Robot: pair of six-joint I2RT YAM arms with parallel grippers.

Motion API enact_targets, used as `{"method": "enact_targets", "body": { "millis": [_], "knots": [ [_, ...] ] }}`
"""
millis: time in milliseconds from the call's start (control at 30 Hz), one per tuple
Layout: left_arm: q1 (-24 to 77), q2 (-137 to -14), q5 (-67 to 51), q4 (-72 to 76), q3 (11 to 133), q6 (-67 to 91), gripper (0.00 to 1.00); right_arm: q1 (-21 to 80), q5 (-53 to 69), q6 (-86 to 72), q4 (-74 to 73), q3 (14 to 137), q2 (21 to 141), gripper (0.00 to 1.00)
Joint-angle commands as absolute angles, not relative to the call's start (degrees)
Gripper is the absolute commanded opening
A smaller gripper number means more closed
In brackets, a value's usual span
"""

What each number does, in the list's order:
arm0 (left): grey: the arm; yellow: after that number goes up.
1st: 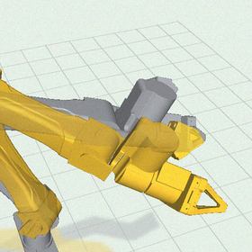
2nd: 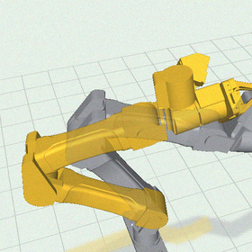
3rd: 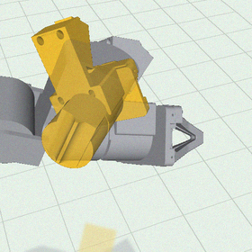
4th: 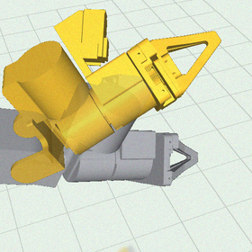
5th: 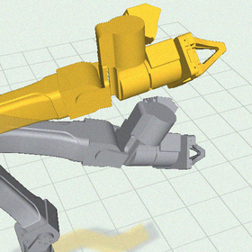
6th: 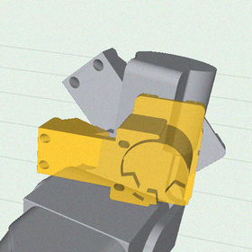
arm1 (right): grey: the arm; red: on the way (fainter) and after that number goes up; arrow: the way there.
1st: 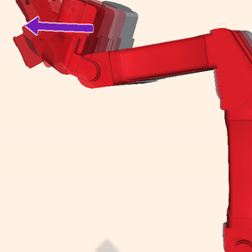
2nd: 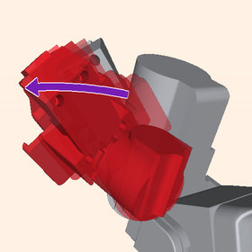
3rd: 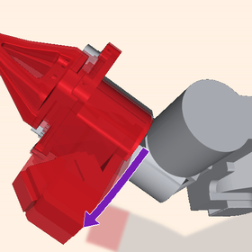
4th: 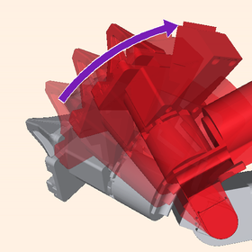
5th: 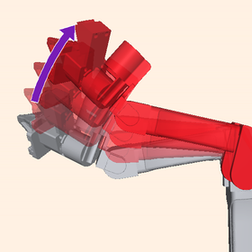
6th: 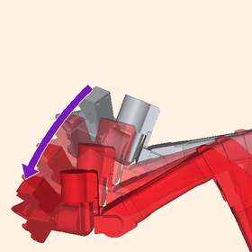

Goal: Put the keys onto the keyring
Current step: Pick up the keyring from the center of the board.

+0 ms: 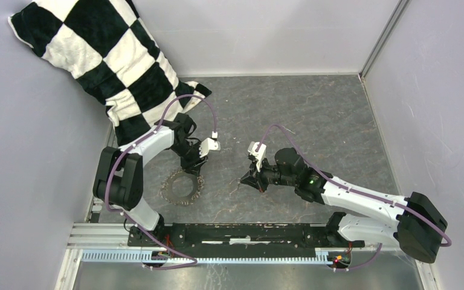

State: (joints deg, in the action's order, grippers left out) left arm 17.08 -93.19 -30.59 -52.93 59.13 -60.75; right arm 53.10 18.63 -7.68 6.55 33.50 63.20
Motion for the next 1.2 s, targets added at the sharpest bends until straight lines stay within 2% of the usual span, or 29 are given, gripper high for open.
{"method": "enact_targets", "body": {
  "millis": [0, 567, 800, 833, 900, 1000, 1167],
  "knots": [
    [17.34, -93.76, -31.47, -50.23, 58.69, -64.65, 0.44, 52.86, 19.86, -8.74, 9.27, 35.07, 63.24, 0.0],
    [18.41, -96.35, -30.35, -49.96, 57.04, -75.2, 0.4, 51.83, 20.07, -9.77, 8.79, 34.3, 62.41, 0.0],
    [18.63, -94.64, -27.53, -52.48, 54.99, -80.7, 0.43, 51.28, 20.74, -9.91, 8.74, 34.27, 62.92, 0.0],
    [18.63, -94.56, -27.48, -52.51, 55.0, -80.83, 0.4, 51.3, 20.77, -9.87, 8.79, 34.4, 63.08, 0.0],
    [18.63, -94.57, -28.01, -52.56, 55.46, -80.11, 0.22, 51.22, 20.83, -10.0, 8.79, 34.54, 63.19, 0.0],
    [18.67, -94.41, -29.27, -53.52, 56.78, -79.32, 0.05, 51.18, 20.47, -10.07, 8.24, 34.63, 63.32, 0.0],
    [18.7, -92.54, -32.35, -58.61, 63.51, -74.98, 0.02, 50.25, 16.02, -9.84, 5.47, 34.85, 63.88, 0.0]
  ]
}}
